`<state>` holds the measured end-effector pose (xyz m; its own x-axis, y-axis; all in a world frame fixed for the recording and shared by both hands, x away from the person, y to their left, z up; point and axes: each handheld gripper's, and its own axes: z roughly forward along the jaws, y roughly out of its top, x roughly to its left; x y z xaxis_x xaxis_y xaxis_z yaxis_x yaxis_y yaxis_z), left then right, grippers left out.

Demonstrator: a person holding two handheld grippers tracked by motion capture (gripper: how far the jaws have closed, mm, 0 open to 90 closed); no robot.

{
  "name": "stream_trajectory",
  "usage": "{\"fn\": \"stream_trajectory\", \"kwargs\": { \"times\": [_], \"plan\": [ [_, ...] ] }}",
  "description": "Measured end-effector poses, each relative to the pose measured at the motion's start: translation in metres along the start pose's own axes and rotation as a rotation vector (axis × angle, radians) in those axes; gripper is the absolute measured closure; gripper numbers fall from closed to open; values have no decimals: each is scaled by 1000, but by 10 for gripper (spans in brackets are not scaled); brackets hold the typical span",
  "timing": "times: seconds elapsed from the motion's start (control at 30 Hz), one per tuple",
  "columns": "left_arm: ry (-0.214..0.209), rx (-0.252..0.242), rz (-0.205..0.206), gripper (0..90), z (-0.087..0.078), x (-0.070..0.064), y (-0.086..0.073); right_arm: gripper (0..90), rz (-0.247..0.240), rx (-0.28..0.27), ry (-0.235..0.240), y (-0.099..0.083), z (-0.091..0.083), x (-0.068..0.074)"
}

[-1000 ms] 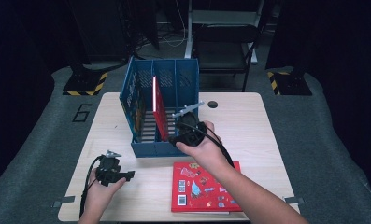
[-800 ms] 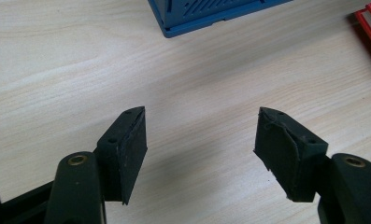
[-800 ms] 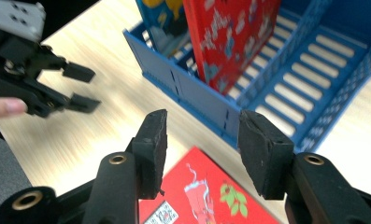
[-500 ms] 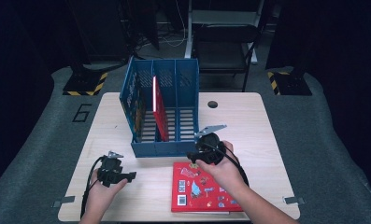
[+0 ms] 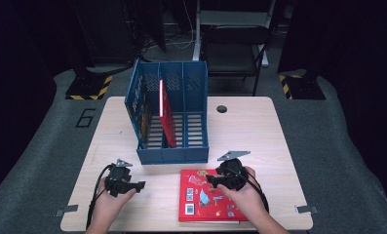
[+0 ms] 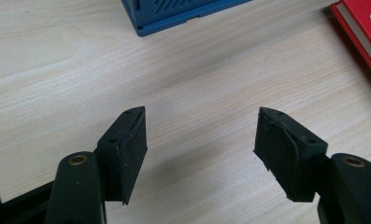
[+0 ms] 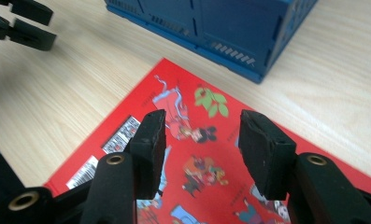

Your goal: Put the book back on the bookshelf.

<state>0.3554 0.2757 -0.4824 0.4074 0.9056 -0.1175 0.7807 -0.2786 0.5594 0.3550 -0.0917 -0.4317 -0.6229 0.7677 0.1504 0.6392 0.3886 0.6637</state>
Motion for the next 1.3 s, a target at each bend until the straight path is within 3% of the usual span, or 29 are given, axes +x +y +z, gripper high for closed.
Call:
{"fn": "stream_trajectory", "kwargs": {
  "times": [0.17, 0.2, 0.37, 0.47, 0.63, 0.7, 0.73, 0.8, 0.83, 0.87, 0.9, 0.97, 1.13, 1.17, 1.2, 1.3],
  "plan": [
    [-14, -8, -13, 344, 0, -3, 0, 502, 46, -5, -25, -25, 2, -10],
    [-13, -6, 3, 347, -1, -2, 0, 502, 57, -6, -25, -30, 3, -13],
    [-17, -10, 3, 353, 1, -6, 0, 501, 110, 15, -44, -48, 2, -24],
    [-15, -8, 7, 353, 1, -7, 0, 495, 115, 6, -65, -54, 1, -26],
    [-19, -9, 10, 353, 2, -10, 0, 486, 70, -3, -100, -63, 4, -28],
    [-21, -8, 21, 353, 2, -10, 1, 485, 73, -9, -101, -65, 4, -29],
    [-17, -6, 27, 353, 3, -9, 1, 485, 100, -4, -103, -65, 5, -27],
    [-21, -1, 16, 356, 4, -10, 0, 488, 72, -6, -111, -67, 6, -30],
    [-20, 2, 23, 356, 5, -10, 1, 487, 96, -16, -117, -68, 6, -29],
    [-21, 2, 22, 356, 5, -10, 1, 486, 77, -14, -111, -69, 5, -31],
    [-30, 2, 1, 356, 5, -12, 1, 486, 94, -17, -115, -69, 4, -30],
    [-32, -6, 15, 356, 5, -12, 2, 486, 79, -20, -132, -70, 3, -32],
    [-57, -3, 24, 371, 7, -19, 4, 484, 110, -27, -152, -74, -1, -36],
    [-66, 7, 45, 375, 7, -19, 5, 484, 97, -28, -156, -75, -2, -38],
    [-61, 0, 25, 375, 8, -22, 5, 484, 125, -34, -165, -75, -2, -37],
    [-70, 7, 32, 375, 9, -24, 6, 484, 117, -41, -164, -77, -4, -41]
  ]
}}
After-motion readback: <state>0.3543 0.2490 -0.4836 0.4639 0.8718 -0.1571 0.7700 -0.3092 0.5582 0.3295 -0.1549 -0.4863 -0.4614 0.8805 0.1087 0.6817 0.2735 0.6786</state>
